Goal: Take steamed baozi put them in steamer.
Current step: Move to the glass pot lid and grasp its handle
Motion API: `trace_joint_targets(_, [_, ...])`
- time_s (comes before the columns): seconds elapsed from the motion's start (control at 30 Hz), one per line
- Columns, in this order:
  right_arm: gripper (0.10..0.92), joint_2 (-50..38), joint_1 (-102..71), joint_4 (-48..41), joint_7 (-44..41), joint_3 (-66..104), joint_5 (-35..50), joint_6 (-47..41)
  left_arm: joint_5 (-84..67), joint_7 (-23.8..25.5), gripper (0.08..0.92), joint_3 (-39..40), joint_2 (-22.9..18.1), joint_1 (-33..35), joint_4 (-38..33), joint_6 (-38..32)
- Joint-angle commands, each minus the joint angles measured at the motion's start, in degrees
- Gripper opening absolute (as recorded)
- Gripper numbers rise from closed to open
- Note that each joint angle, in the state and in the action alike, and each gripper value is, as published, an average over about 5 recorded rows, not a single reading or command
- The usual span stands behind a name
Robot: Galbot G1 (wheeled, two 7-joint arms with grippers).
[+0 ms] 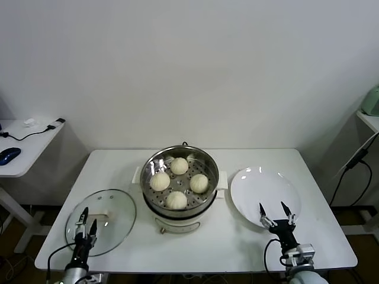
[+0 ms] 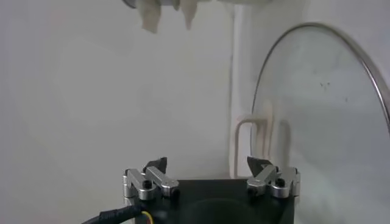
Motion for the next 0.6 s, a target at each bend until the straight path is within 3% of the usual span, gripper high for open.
trace_joint_targets(0.03, [0.823, 0.22, -0.47, 0.76, 0.13, 0.21, -0.53, -0.36, 3.37, -0.87, 0.823, 0.55, 0.16, -5.12, 5.17, 0.38])
trace_joint_targets(0.37, [0.823, 0.54, -0.49, 0.51, -0.15, 0.23, -1.3, -0.24, 2.95, -1.78, 0.814, 0.78, 0.26, -6.05, 6.91, 0.53])
trace_joint_targets(0.6, [0.823, 0.66, -0.32, 0.4, -0.15, -0.18, -1.85, -0.36, 3.53, -2.76, 0.641, 1.24, -0.31, -7.02, 9.62, 0.77])
